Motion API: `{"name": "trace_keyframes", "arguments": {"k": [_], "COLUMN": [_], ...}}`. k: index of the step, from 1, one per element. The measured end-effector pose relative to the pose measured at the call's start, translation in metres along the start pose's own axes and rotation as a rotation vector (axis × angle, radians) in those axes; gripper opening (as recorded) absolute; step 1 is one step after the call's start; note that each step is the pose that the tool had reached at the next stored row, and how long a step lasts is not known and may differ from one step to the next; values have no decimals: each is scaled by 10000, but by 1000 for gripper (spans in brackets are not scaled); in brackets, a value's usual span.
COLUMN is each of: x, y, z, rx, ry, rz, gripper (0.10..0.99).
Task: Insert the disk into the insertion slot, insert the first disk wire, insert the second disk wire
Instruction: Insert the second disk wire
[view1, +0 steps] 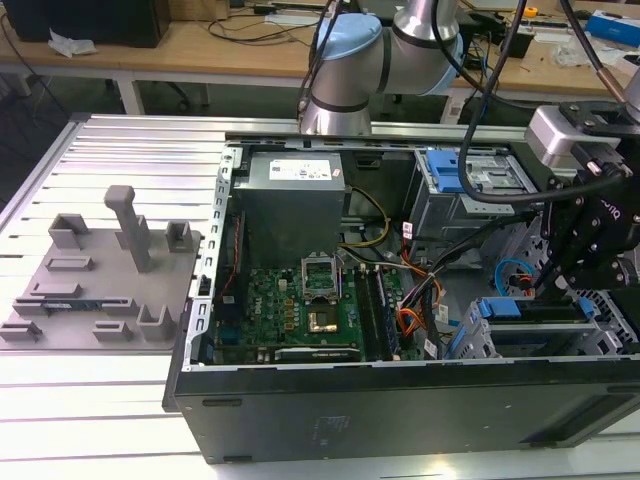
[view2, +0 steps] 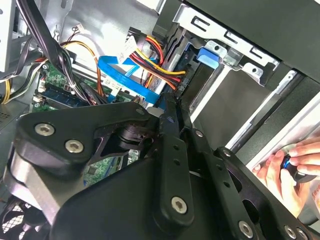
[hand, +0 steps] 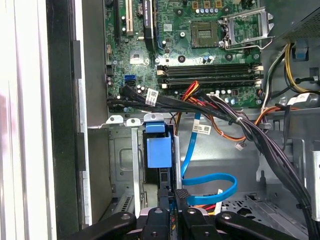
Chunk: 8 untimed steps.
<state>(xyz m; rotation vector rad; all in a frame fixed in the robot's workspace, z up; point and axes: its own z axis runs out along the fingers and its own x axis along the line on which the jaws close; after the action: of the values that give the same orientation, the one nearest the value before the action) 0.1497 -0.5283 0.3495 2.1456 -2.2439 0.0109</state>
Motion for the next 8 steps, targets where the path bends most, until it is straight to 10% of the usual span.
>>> {"name": "trace_keyframes", "arguments": {"k": [8], "x": [-1], "y": [-8], "z": [49], "rx": [0], "ry": [0], "rz": [-1], "gripper": [161]}}
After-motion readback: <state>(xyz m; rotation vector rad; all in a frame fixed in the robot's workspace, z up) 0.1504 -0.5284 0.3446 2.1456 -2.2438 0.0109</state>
